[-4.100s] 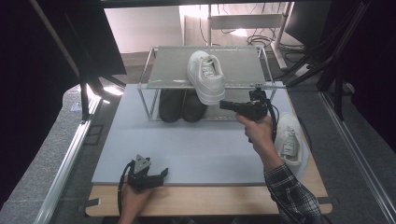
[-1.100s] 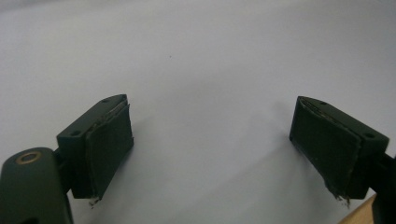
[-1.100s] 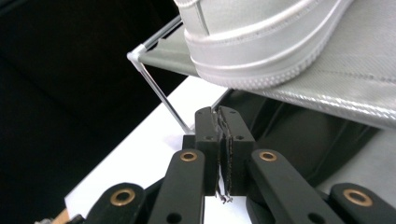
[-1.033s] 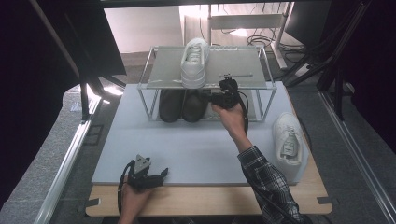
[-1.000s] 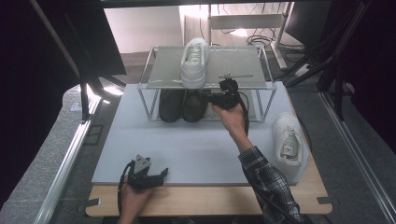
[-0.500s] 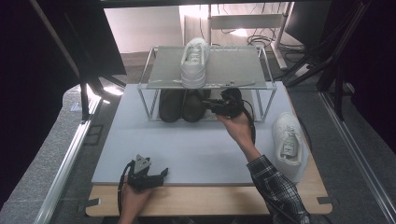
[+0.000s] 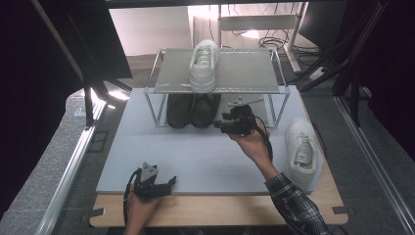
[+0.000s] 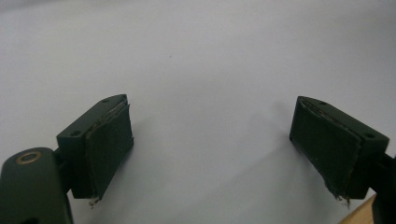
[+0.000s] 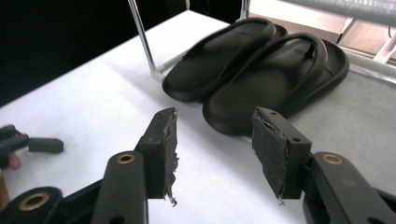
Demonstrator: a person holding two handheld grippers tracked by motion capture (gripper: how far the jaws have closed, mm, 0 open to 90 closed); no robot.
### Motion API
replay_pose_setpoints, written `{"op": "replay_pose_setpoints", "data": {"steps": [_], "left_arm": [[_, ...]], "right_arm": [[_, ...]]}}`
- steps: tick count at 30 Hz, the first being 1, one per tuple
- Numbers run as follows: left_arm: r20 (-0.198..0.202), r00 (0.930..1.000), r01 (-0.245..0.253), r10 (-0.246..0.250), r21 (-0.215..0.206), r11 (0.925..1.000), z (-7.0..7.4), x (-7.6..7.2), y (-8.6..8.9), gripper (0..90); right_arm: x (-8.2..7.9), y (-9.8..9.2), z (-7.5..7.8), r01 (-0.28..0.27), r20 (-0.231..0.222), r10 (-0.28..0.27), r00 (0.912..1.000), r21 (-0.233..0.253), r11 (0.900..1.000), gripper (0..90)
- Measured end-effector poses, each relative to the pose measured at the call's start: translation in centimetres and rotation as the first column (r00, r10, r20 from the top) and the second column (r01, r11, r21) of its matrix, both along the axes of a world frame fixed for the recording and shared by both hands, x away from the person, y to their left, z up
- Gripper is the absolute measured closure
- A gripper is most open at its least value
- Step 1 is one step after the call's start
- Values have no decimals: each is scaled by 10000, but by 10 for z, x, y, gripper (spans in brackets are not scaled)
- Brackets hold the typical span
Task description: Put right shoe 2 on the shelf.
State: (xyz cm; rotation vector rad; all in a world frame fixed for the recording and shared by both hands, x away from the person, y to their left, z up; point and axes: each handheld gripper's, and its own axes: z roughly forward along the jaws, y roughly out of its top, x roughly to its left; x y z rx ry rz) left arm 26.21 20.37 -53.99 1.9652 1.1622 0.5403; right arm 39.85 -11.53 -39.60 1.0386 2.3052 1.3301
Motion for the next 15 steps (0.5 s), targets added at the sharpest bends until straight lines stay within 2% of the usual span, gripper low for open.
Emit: {"op": "replay_pose_setpoints", "data": {"steps": [4,15], "left_arm": [[1,10000,1,-1,3,10000,0,0,0,128],[1,10000,-1,1,5,10000,0,0,0,128]], "right_arm": [[-5,-5,-6,11,44,-10,10000,-333,9994,490],[-14,-19,-14,-95,-154,86,9998,-611,9981,508]]}}
